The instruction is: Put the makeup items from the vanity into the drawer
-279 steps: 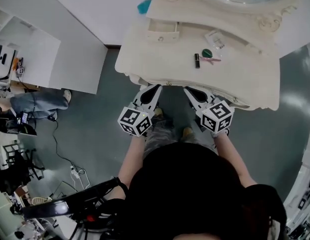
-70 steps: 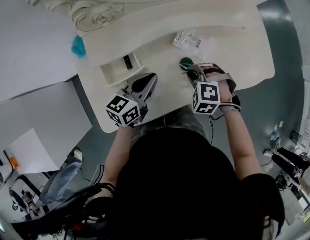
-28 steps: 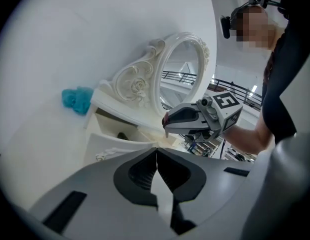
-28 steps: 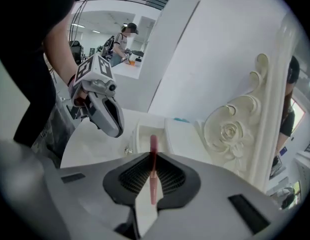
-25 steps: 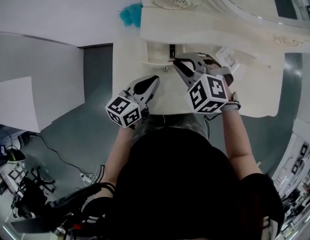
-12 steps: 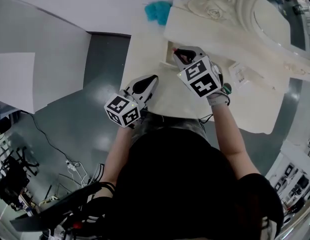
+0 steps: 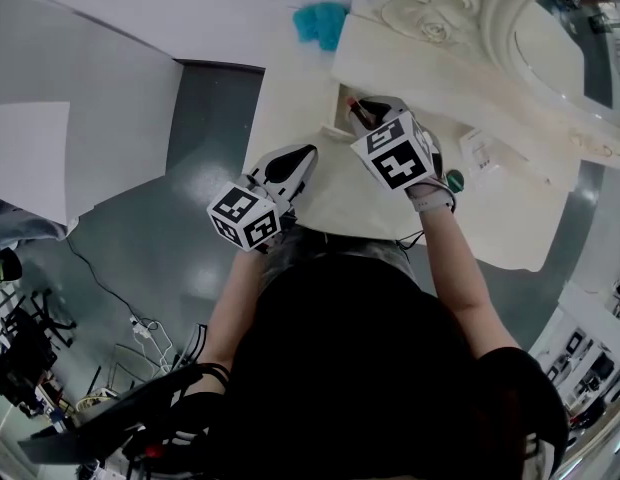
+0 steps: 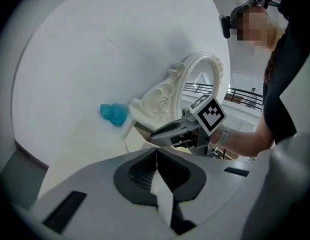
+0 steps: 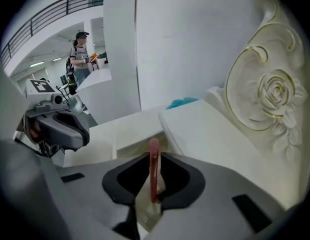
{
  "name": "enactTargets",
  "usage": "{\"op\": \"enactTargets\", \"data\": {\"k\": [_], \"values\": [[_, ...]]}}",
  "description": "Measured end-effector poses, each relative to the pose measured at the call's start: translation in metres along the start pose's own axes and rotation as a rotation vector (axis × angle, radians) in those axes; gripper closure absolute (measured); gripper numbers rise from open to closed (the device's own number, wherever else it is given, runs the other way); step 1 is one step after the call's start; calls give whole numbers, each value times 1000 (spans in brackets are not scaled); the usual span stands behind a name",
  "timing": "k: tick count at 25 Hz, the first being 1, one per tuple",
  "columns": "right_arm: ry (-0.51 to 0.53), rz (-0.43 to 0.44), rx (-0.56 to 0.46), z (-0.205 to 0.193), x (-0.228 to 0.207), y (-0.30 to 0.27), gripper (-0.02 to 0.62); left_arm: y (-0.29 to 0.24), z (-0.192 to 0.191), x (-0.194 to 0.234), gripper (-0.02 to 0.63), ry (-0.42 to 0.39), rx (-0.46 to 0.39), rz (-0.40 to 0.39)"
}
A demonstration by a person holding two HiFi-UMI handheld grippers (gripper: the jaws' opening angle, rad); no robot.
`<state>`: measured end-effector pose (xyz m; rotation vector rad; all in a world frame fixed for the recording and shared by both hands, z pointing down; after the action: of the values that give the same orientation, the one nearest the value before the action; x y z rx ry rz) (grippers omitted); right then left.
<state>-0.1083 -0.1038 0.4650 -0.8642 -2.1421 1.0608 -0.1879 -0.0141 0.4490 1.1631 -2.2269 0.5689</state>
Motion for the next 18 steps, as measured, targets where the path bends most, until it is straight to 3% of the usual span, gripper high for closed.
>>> {"op": "enactTargets", "data": {"k": [5, 13, 16, 18], "values": [[8, -13, -13, 2, -1, 6, 485, -2, 1, -5, 591, 0, 11, -11], [10, -28, -71, -10, -5, 26, 480, -10, -4, -10, 591, -3, 32, -38], [7, -58, -102, -18, -7, 35, 498, -14, -5, -13, 591, -5, 42, -56], [-22, -79, -131, -23, -9, 44, 545, -18, -6, -17, 591, -7, 52, -72]]}}
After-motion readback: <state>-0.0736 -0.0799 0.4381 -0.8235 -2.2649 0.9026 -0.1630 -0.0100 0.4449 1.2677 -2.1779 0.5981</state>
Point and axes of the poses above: the fingertips, and each gripper's own axes: y backward along the fingers, x to its left, z out of its top, the point moved 2 cm from there along y, backward along the fingers, and after that the axes turned 13 degrees about -z, right-handed, at the moved point
